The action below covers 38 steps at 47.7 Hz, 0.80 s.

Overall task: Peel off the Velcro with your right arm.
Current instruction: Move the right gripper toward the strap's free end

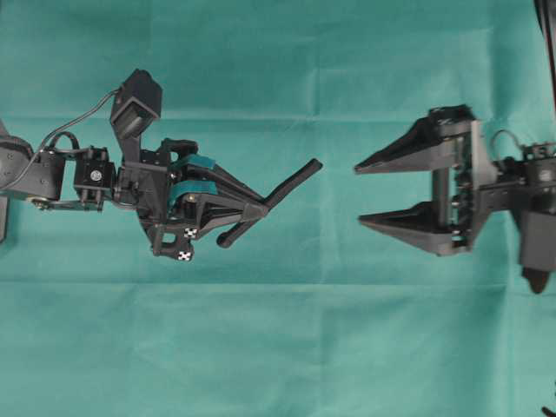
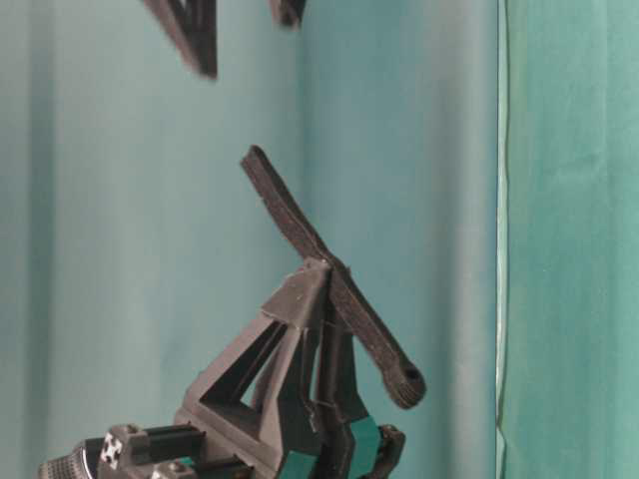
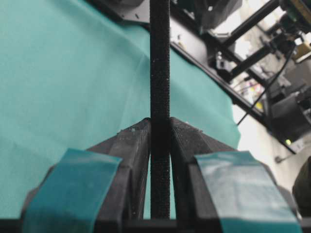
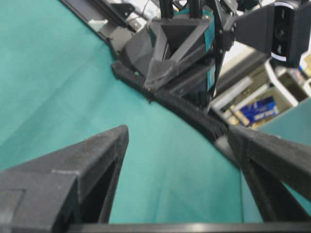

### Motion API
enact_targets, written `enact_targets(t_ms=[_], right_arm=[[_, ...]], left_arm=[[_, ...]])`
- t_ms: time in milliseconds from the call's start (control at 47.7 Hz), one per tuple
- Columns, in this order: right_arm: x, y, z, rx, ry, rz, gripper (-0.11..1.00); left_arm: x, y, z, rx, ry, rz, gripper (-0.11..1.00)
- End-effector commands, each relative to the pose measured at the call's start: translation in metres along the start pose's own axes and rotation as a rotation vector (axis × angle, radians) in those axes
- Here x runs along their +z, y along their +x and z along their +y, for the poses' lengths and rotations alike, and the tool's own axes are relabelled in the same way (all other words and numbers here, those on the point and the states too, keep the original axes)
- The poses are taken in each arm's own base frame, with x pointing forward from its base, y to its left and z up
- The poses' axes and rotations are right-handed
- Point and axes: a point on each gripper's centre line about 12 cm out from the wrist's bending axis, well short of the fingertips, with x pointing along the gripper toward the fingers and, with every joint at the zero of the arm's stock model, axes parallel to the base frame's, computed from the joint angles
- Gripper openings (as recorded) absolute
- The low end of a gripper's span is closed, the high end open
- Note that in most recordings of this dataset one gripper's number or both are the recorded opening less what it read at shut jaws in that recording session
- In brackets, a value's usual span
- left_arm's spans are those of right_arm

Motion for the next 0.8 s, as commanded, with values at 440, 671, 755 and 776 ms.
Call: enact_targets(t_ms=[440, 671, 755, 776], right_arm=[[0.003, 0.018, -0.016, -0.044, -0.049, -0.018, 0.48], [-0.002, 0.019, -0.021, -0.061, -0.047, -0.006, 0.39], [-0.003, 0.02, -0.021, -0.064, -0.052, -0.013, 0.28], [-0.003, 0.02, -0.021, -0.064, -0.051, -0.015, 0.26]], left_arm=[[0.004, -0.004, -0.014, -0.045, 0.002, -0.021, 0.1], [0.004, -0.004, -0.013, -0.043, 0.002, -0.02, 0.1], [0.004, -0.004, -0.013, -0.044, 0.002, -0.021, 0.1], [0.004, -0.004, -0.014, -0.045, 0.003, -0.021, 0.1]])
